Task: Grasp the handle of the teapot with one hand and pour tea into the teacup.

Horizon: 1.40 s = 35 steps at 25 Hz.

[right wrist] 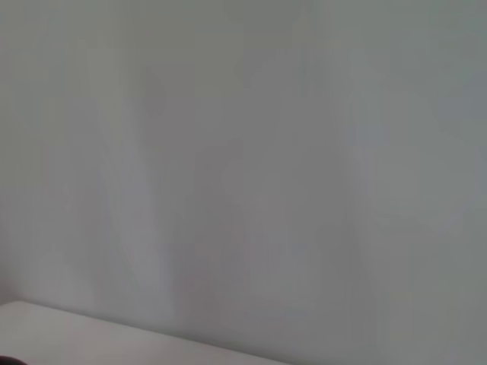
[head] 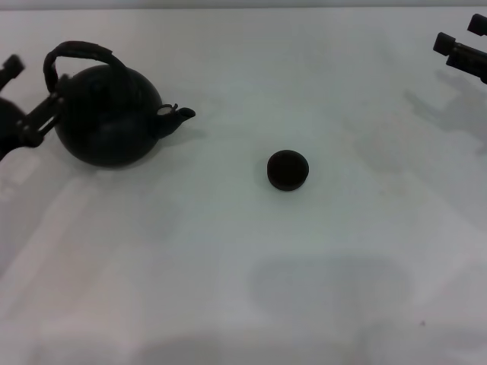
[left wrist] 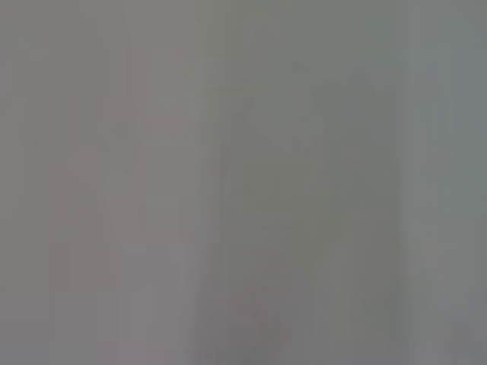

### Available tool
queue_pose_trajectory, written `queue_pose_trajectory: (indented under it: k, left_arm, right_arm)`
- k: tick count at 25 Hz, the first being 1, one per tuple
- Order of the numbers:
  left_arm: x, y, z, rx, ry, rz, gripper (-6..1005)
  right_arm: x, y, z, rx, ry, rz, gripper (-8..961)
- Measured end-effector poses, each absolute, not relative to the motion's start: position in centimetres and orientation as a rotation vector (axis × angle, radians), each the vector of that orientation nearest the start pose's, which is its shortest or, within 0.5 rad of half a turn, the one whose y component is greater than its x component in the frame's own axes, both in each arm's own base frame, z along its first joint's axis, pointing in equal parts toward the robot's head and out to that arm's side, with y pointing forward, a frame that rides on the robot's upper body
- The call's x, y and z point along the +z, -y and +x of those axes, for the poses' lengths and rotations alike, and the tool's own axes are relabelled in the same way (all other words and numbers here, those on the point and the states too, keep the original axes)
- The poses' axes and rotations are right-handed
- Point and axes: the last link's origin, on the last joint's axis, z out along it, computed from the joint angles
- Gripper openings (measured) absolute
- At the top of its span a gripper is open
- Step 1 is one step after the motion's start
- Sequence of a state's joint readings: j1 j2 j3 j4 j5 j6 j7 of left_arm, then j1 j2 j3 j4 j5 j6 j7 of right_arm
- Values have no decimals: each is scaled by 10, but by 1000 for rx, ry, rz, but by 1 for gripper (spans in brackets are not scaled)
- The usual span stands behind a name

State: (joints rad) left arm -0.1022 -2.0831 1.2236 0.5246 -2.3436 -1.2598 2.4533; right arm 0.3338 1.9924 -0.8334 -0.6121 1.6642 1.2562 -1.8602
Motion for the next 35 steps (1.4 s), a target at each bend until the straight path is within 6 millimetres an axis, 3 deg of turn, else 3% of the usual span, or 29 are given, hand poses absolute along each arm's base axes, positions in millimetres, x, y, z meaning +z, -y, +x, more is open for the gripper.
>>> queue_pose_trajectory:
  k: [10, 18, 27, 35]
  left_arm:
    - [38, -219, -375, -810, 575, -1650, 834]
    - [59, -196, -403, -774, 643, -1441, 833]
    - [65, -191, -415, -752, 676, -1351, 828]
    - [60, -189, -423, -691, 693, -1333, 823]
  right_arm:
    - [64, -333, 334, 745, -745, -2147, 870]
    - [68, -327, 345, 717, -743, -2116, 871]
    - [79, -303, 375, 782, -766, -1894, 870]
    - [70, -283, 395, 804, -754, -1689, 871]
